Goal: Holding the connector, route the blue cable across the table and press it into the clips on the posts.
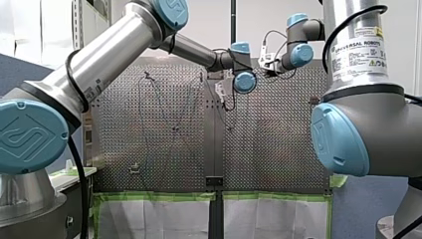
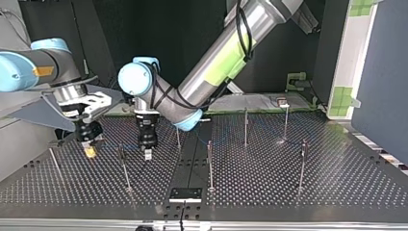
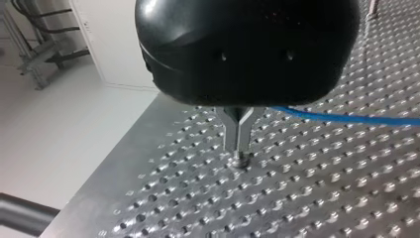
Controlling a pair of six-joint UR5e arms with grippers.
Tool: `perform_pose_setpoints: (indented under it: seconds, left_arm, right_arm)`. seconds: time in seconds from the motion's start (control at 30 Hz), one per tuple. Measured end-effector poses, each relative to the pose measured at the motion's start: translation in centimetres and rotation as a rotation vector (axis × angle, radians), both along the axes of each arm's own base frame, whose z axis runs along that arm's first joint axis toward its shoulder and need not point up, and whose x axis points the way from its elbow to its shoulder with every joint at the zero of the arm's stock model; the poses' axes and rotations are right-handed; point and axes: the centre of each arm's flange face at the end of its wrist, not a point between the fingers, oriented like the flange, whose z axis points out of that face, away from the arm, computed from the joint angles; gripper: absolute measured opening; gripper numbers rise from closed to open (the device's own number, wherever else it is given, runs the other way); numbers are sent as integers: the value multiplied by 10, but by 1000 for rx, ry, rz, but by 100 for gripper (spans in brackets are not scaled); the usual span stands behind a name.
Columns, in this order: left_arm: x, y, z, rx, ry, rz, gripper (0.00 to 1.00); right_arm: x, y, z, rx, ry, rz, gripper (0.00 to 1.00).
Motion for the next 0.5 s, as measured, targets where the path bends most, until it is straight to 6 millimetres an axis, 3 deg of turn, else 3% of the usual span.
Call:
perform_pose_setpoints:
  seconds: [0.17, 0.5]
  left_arm:
    - [12, 3, 0, -6, -28, -24, 0]
    - [28, -1, -26, 35, -10, -85, 0]
  right_arm:
    - [-4, -7, 3, -6, -6, -6, 0]
    - [-14, -20, -4, 4, -5, -23, 0]
